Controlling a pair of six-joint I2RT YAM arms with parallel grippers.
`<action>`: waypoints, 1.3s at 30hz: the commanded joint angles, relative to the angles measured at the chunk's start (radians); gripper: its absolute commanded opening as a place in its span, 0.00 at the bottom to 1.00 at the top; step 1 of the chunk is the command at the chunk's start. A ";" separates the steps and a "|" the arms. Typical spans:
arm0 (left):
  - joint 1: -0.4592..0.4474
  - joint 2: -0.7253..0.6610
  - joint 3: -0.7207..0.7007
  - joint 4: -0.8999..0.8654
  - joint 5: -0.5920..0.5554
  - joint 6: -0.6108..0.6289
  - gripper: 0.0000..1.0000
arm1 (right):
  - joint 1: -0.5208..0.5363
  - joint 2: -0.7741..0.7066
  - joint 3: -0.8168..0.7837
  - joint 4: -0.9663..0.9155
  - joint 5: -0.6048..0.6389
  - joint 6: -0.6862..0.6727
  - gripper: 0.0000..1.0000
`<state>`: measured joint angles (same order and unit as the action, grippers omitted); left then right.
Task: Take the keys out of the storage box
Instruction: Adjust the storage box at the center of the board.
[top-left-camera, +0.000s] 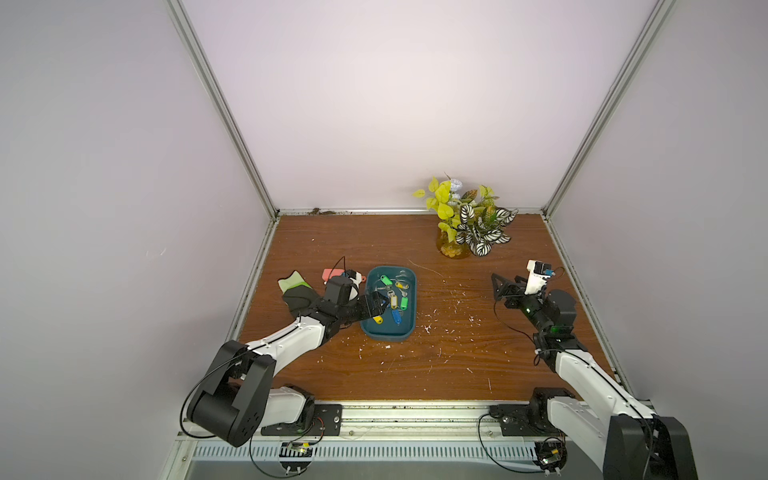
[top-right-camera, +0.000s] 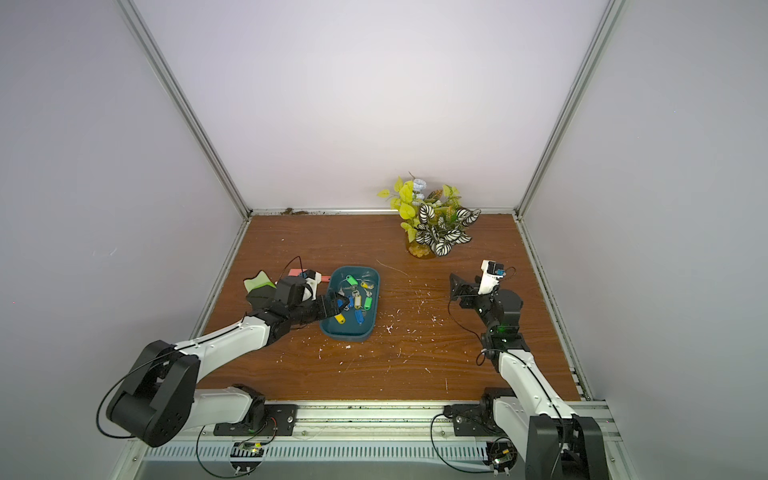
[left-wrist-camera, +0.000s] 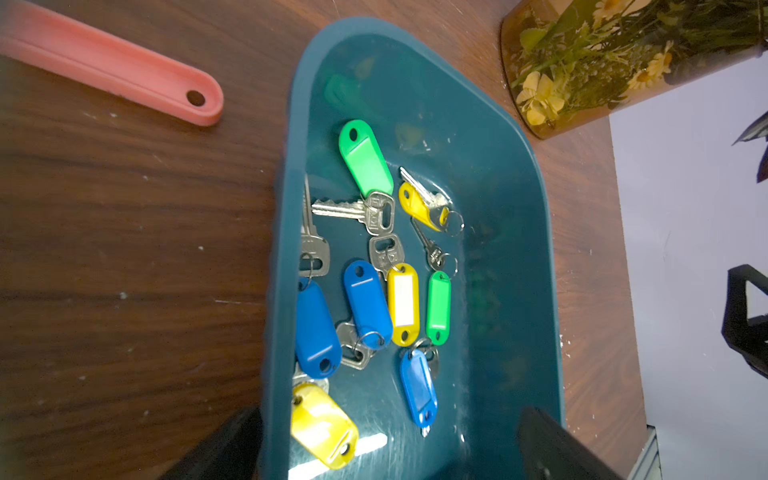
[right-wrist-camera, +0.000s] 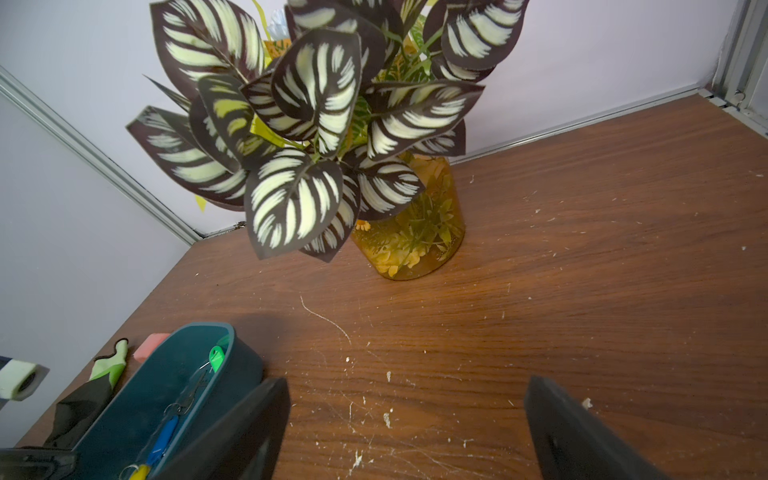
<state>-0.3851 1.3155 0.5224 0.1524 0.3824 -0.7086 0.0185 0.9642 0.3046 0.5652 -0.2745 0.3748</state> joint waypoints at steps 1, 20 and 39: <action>-0.015 -0.005 0.007 -0.004 0.031 -0.001 0.99 | 0.005 0.000 0.044 0.017 0.000 0.003 0.96; -0.093 -0.126 0.344 -0.510 -0.378 0.247 0.98 | 0.005 0.022 0.069 -0.021 0.036 -0.017 0.95; -0.223 0.461 0.730 -0.549 -0.293 0.346 0.49 | 0.004 -0.062 0.041 -0.080 0.093 -0.029 0.99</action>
<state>-0.5972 1.7363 1.2133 -0.3744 0.0605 -0.3805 0.0185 0.9279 0.3363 0.4831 -0.2070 0.3580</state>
